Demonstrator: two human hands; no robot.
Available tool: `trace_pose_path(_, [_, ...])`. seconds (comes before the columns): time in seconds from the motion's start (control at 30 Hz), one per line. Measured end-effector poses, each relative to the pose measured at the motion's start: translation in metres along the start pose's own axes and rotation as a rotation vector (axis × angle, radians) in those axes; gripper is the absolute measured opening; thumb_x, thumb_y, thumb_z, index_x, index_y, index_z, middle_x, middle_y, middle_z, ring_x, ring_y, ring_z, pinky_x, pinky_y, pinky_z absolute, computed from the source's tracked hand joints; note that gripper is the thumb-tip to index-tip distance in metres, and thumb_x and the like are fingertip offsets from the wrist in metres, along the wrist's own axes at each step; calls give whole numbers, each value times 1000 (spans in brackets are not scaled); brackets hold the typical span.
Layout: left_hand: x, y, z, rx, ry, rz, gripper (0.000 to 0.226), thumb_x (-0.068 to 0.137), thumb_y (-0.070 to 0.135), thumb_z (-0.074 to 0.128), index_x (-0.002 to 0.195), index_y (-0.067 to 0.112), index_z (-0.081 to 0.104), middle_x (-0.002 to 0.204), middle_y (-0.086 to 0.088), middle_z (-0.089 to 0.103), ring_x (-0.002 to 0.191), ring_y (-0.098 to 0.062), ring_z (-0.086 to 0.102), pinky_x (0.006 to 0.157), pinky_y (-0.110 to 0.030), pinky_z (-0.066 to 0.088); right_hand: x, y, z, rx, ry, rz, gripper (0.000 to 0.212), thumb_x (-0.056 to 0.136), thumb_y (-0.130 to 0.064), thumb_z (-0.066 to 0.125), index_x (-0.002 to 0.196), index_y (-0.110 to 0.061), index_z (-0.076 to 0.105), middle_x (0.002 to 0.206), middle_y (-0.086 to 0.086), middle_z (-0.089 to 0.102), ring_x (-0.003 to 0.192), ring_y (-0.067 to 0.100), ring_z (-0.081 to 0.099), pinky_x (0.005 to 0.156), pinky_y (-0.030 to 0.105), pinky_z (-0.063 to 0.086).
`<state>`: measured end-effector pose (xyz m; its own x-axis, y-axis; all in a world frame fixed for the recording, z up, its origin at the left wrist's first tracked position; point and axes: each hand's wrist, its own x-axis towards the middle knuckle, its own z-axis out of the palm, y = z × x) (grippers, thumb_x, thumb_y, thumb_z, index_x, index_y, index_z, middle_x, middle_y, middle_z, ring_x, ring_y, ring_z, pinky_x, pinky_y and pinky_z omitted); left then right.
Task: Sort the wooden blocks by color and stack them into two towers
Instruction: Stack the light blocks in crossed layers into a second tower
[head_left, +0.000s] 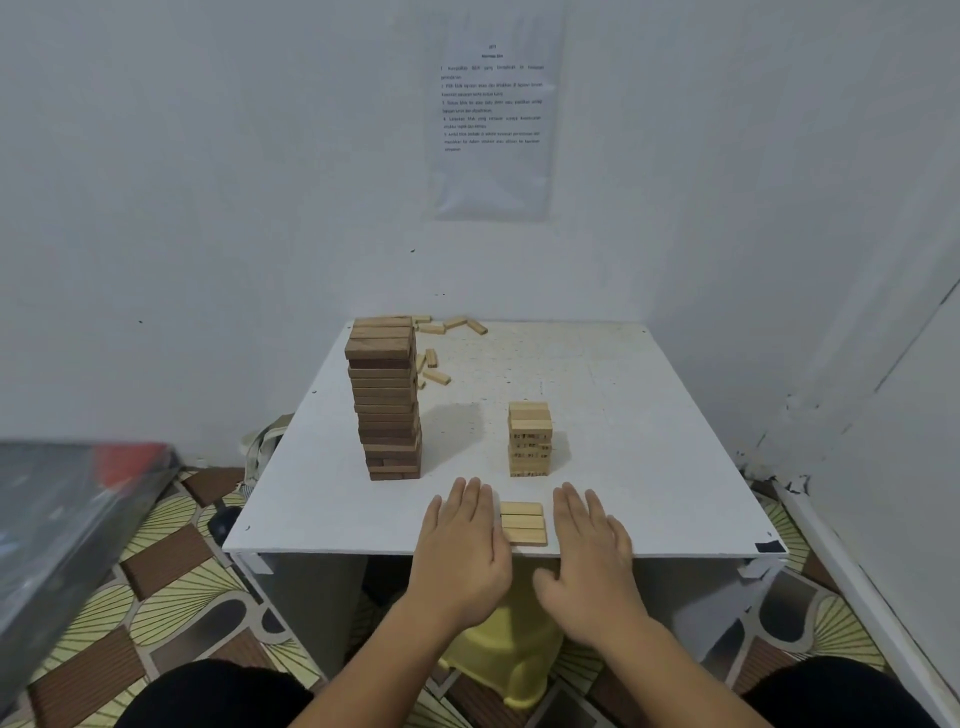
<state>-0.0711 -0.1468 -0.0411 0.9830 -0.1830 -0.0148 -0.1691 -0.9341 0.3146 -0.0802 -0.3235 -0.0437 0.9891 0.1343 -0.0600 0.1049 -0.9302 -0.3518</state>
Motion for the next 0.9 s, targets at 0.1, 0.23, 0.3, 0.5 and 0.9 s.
trace_pose_path(0.1, [-1, 6, 7, -7, -39, 11, 69, 102, 42, 8, 166, 17, 6, 174, 1, 2, 159, -13, -9, 129, -38, -7, -1, -6, 5, -71, -40, -34, 95, 85, -41, 43, 163, -21, -9, 170, -5, -20, 154, 21, -24, 125, 49, -10])
trace_pose_path(0.23, [-1, 10, 11, -24, -26, 14, 67, 103, 40, 8, 166, 17, 4, 174, 1, -1, 158, -11, -10, 128, -38, -9, -1, -7, 7, -63, -28, -27, 93, 88, -38, 43, 163, -20, -8, 170, -4, -19, 155, 22, -23, 125, 48, -11])
trace_pose_path(0.3, [-2, 10, 12, -20, -23, 17, 64, 106, 39, 10, 165, 17, 3, 174, 1, -2, 158, -11, -11, 128, -38, -9, -1, -5, 8, -69, -23, -26, 92, 88, -37, 43, 163, -19, -8, 170, -4, -19, 155, 22, -23, 125, 48, -11])
trace_pose_path(0.5, [-1, 1, 2, -128, 0, 70, 60, 111, 37, 24, 165, 18, 10, 173, 1, 6, 159, -12, -3, 128, -30, -2, -2, -4, 1, 58, 16, -10, 90, 86, -35, 44, 164, -18, 2, 171, -3, -4, 157, 16, -12, 125, 39, -10])
trace_pose_path(0.9, [31, -7, -38, -50, -74, 276, 41, 87, 24, 69, 127, 15, 66, 115, -2, 67, 108, -22, 59, 92, -39, 51, 25, 11, -19, 94, 0, -247, 45, 99, -33, 59, 142, -22, 60, 151, -5, 42, 140, 14, 36, 119, 31, 27])
